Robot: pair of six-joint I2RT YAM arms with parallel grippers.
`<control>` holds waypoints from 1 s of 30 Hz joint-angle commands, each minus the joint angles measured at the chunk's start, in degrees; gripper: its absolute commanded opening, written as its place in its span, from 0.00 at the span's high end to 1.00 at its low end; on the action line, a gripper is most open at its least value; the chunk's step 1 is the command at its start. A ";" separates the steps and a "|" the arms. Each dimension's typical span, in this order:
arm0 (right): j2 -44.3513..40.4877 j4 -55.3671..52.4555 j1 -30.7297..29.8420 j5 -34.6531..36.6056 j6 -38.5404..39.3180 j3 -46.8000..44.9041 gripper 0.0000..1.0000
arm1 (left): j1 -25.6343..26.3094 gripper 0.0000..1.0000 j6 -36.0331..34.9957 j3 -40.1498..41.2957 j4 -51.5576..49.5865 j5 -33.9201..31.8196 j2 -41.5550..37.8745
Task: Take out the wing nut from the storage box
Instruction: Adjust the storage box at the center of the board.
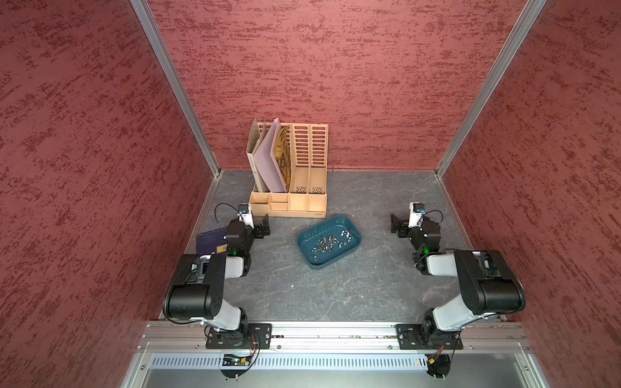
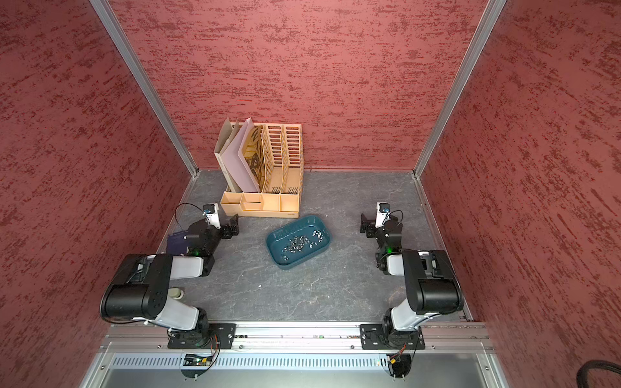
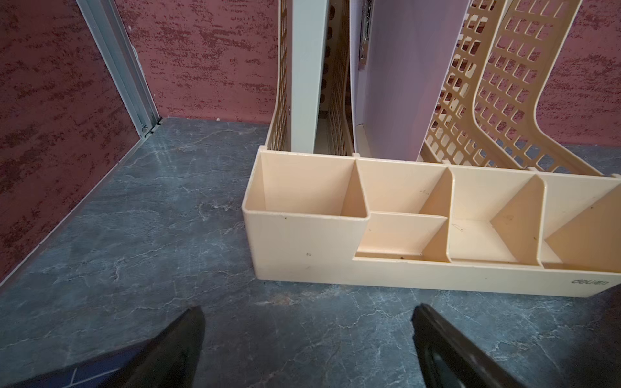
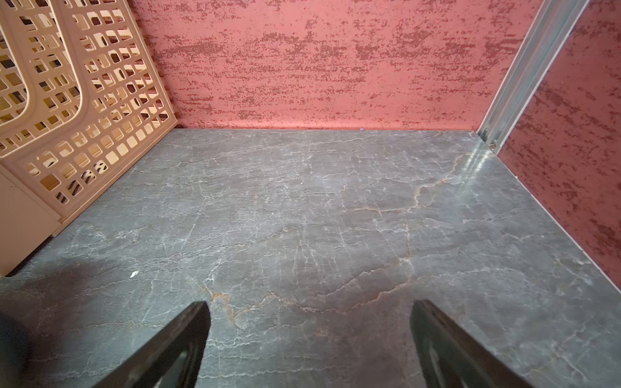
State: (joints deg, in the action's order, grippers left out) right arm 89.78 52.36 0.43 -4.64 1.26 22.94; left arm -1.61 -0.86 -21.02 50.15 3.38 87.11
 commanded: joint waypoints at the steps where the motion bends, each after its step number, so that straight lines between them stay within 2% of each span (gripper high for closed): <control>1: -1.12 -0.34 -0.28 1.51 -0.56 -0.53 0.01 | -0.42 0.00 0.07 -0.96 0.65 0.06 0.69; 27: -1.10 -0.73 -0.30 1.59 -0.51 -0.35 0.02 | -0.59 0.00 0.34 -1.10 0.41 0.63 0.69; 30: -1.18 -0.44 -0.27 1.72 -0.42 -0.44 0.01 | 0.59 0.00 -0.27 -1.32 -0.84 -1.94 -0.50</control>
State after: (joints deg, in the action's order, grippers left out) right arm 89.78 52.14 0.43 -4.64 1.26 22.94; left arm -1.56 -0.86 -21.04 50.09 3.03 87.11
